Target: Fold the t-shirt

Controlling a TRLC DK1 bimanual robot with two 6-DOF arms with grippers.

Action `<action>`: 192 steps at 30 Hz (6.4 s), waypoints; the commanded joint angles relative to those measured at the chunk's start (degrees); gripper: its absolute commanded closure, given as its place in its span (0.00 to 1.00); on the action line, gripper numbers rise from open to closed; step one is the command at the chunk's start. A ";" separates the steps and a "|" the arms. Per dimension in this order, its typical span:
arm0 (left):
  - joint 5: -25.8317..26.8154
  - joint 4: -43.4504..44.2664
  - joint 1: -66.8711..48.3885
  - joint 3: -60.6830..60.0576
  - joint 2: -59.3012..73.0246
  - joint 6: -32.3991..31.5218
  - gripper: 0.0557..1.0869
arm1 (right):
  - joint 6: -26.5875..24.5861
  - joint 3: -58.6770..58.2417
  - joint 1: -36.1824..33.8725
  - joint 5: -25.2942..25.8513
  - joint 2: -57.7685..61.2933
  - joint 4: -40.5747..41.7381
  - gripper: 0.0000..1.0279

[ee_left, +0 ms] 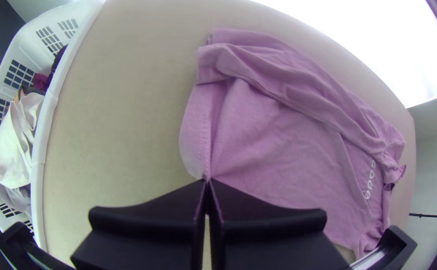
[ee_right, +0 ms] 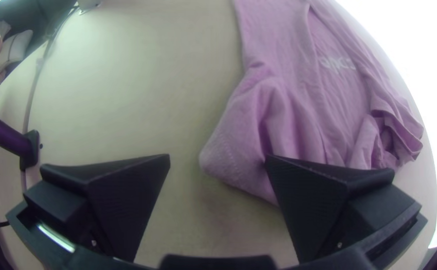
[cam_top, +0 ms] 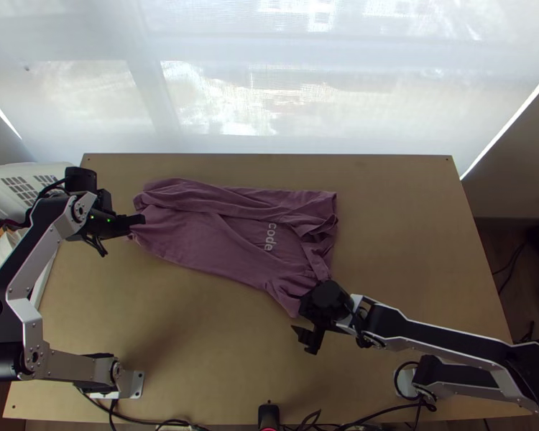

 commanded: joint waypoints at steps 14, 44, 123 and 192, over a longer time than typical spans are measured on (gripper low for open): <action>-0.03 -0.02 0.22 0.66 0.42 0.44 0.97 | -2.09 0.42 -3.34 3.66 2.16 3.19 0.88; -2.23 4.64 -1.01 -10.50 -15.57 10.02 0.97 | -1.39 9.30 -18.02 4.37 -10.75 -9.20 0.98; -3.90 9.30 -1.54 -24.39 -31.04 15.82 0.97 | -3.85 13.60 -22.50 2.43 -16.38 -13.16 0.98; -6.97 25.29 -4.08 -11.91 1.04 13.44 0.97 | -5.08 35.58 -35.78 -1.26 29.94 8.90 0.98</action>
